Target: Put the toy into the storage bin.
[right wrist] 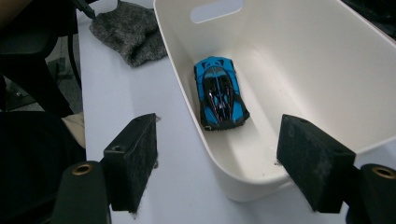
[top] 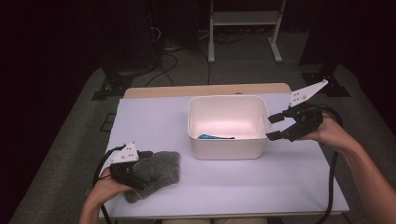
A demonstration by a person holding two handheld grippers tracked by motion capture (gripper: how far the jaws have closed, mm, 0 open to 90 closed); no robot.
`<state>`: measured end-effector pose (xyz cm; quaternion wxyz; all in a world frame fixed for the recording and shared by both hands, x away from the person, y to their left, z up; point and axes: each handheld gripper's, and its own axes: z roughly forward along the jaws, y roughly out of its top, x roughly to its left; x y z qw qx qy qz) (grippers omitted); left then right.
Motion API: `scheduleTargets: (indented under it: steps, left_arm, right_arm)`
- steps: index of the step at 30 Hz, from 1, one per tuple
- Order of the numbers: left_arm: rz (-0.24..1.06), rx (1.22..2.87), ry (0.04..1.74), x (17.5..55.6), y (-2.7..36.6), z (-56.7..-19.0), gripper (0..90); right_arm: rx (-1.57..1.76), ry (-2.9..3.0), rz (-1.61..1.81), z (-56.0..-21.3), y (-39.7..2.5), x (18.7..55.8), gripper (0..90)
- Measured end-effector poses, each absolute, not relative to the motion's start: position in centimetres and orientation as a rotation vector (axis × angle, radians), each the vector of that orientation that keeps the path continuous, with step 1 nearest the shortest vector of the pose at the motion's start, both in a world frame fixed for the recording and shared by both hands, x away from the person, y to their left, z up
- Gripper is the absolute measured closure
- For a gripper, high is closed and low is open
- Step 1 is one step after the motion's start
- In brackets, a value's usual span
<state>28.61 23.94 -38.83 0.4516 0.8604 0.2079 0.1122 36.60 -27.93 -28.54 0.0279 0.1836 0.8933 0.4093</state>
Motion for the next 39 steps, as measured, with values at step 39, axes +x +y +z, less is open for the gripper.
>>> scheduleTargets:
  steps: [39]
  left_arm:
    - [0.296,2.118,0.537,28.4,24.6,-38.9,12.3]
  right_arm:
    - [0.822,2.702,1.348,-36.5,-34.4,33.6,25.8]
